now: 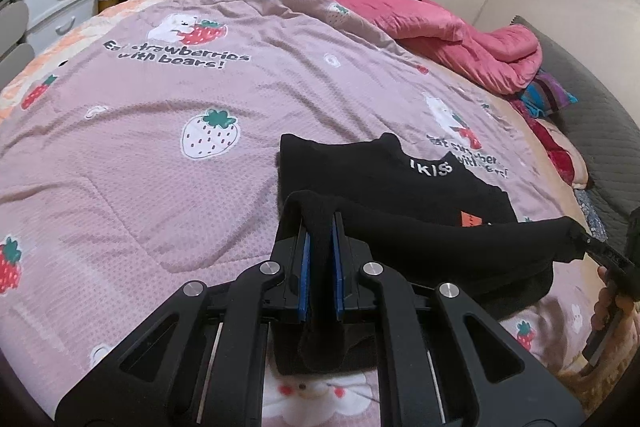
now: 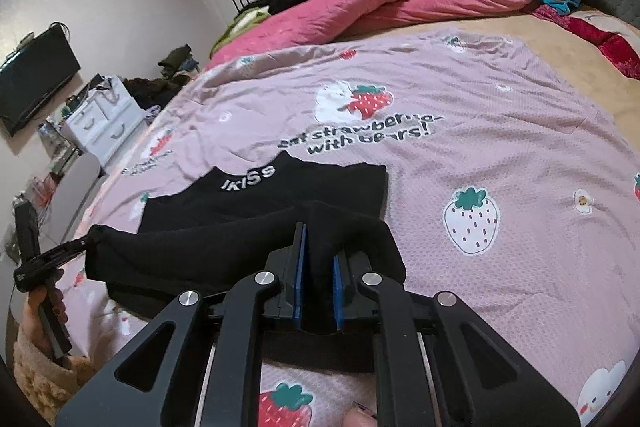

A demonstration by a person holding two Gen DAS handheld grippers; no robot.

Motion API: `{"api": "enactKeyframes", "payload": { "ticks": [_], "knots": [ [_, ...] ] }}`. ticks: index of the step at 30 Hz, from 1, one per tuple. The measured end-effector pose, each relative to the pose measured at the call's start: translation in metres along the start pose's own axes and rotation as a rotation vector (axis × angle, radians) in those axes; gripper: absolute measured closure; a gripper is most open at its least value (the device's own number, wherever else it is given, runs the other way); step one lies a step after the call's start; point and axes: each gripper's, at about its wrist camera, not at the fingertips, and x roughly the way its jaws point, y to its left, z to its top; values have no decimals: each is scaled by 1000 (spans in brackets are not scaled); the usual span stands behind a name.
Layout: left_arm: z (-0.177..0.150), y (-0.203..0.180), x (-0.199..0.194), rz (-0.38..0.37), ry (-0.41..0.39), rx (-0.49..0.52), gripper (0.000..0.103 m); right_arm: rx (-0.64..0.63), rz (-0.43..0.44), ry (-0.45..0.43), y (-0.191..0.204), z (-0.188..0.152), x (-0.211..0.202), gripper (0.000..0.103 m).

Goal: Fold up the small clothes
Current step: 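Lift the hem with both tools and fold it over toward the collar, then open both tools to release the folded hem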

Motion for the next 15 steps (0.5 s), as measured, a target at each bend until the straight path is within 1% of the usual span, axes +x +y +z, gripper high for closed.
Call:
{"api": "enactKeyframes", "payload": {
  "ticks": [1, 3, 4, 5, 6, 7, 10, 13, 14, 15],
  "knots": [
    [0, 0, 1, 5, 1, 0, 98, 5, -2, 5, -1, 0, 4, 91],
    [-1, -1, 2, 27, -12, 5, 96, 8, -5, 11, -3, -1, 7, 85],
    [-1, 0, 1, 32, -18, 5, 92, 10, -7, 16, -5, -2, 9, 82],
    [-2, 1, 0, 29, -19, -3, 88, 11, -17, 13, -6, -3, 9, 67],
    [-2, 2, -2, 28, -18, -7, 88, 12, -32, 5, -7, -4, 8, 53],
    [-4, 1, -7, 25, -25, -5, 88, 14, -43, -5, -8, -6, 5, 49],
    [-7, -7, -18, 24, -39, 25, 85, 17, -59, -21, -11, -13, -3, 49],
    [-19, -24, -32, -6, -48, 77, 82, -20, -69, -31, -5, -23, -10, 49],
    [-23, -29, -32, -17, -38, 92, 82, -34, -67, -30, -2, -27, -12, 51],
    [-27, -34, -31, -30, -26, 106, 82, -51, -61, -23, 1, -31, -12, 56]
  ]
}}
